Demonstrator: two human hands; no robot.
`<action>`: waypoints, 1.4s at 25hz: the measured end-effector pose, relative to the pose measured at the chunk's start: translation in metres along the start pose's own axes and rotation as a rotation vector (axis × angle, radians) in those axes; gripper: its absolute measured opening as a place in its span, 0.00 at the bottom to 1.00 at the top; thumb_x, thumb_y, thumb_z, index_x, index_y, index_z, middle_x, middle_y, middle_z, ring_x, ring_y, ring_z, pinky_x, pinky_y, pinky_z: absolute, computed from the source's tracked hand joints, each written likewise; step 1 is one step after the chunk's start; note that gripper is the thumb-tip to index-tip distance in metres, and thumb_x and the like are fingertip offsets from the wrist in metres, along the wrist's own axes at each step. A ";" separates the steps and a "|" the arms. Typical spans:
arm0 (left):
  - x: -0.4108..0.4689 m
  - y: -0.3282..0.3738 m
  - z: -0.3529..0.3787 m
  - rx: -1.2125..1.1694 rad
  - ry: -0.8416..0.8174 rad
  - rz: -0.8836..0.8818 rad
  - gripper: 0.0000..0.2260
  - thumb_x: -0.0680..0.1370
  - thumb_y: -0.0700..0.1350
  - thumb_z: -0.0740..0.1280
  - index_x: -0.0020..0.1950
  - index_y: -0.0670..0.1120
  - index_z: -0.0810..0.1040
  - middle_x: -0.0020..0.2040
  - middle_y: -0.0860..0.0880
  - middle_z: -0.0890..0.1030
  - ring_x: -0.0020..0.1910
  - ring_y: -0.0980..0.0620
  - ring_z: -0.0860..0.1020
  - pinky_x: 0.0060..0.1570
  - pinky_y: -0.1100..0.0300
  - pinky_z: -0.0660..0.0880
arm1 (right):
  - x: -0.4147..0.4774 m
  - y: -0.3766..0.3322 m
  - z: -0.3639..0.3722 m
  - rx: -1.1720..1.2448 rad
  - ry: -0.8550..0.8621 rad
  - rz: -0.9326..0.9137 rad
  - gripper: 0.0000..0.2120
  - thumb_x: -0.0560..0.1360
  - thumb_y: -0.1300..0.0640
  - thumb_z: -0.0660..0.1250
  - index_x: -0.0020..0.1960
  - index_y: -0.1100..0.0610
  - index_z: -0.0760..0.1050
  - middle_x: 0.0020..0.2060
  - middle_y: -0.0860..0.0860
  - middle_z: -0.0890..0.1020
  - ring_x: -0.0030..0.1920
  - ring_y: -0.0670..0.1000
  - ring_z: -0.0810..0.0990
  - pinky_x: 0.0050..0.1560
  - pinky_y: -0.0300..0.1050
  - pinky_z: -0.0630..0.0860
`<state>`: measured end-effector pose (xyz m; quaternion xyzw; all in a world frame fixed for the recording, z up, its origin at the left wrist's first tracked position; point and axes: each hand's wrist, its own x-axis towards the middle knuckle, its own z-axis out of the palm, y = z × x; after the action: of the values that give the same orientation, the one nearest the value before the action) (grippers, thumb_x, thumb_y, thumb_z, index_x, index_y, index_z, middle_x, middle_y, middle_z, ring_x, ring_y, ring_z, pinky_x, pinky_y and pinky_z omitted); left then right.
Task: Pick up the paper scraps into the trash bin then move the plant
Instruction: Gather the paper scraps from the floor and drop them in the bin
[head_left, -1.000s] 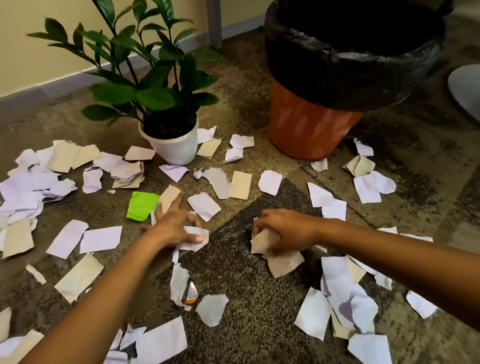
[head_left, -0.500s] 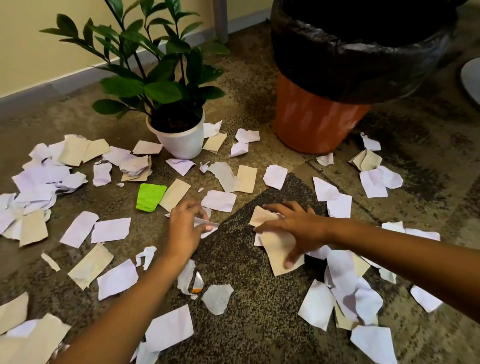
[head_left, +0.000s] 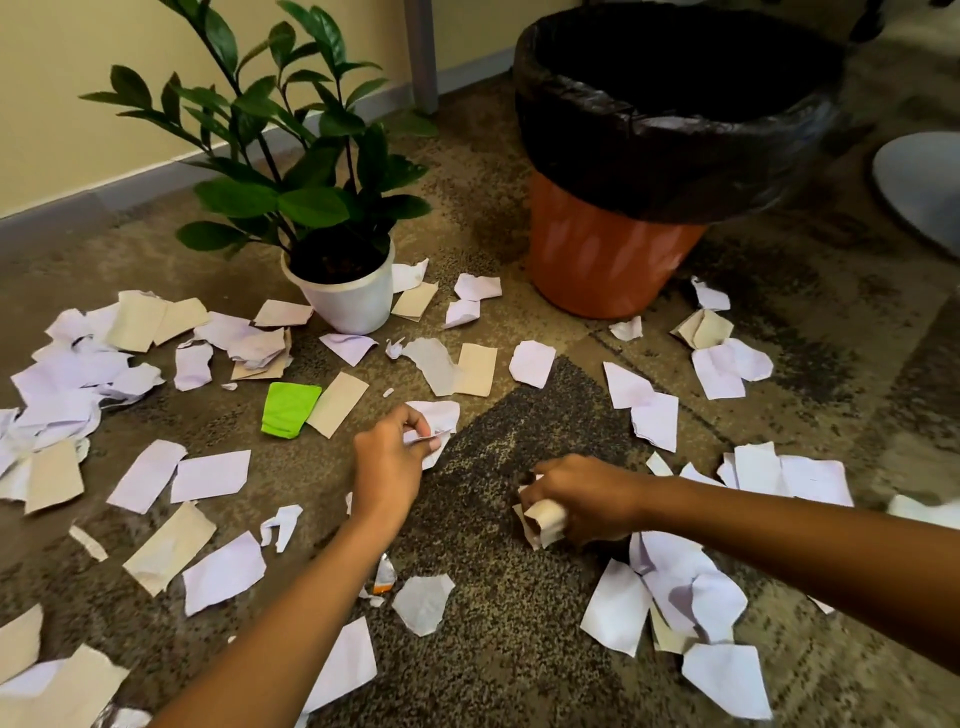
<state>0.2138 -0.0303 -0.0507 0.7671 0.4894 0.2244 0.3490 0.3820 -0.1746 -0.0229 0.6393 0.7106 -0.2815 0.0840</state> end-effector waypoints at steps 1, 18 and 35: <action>0.001 0.008 0.003 -0.022 -0.009 -0.007 0.14 0.70 0.39 0.75 0.34 0.51 0.71 0.37 0.50 0.77 0.32 0.56 0.71 0.27 0.78 0.63 | -0.003 0.002 -0.006 0.017 0.035 0.012 0.18 0.71 0.58 0.72 0.60 0.53 0.75 0.56 0.55 0.76 0.57 0.55 0.75 0.52 0.45 0.70; 0.108 0.287 -0.042 -0.717 0.074 0.250 0.09 0.71 0.41 0.74 0.37 0.49 0.74 0.41 0.50 0.79 0.45 0.52 0.78 0.48 0.58 0.76 | -0.066 0.061 -0.226 -0.058 1.333 0.262 0.12 0.70 0.58 0.70 0.53 0.55 0.76 0.47 0.55 0.73 0.46 0.57 0.75 0.44 0.52 0.73; 0.156 0.334 0.004 -0.285 -0.217 0.465 0.22 0.80 0.33 0.52 0.68 0.50 0.73 0.75 0.48 0.64 0.71 0.48 0.66 0.60 0.60 0.73 | -0.040 0.116 -0.263 0.257 1.224 0.601 0.26 0.71 0.74 0.61 0.65 0.55 0.73 0.61 0.57 0.75 0.62 0.57 0.73 0.59 0.50 0.75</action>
<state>0.4807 0.0170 0.1996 0.8215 0.2236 0.2814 0.4427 0.5634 -0.0729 0.1803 0.8570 0.3834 0.0833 -0.3341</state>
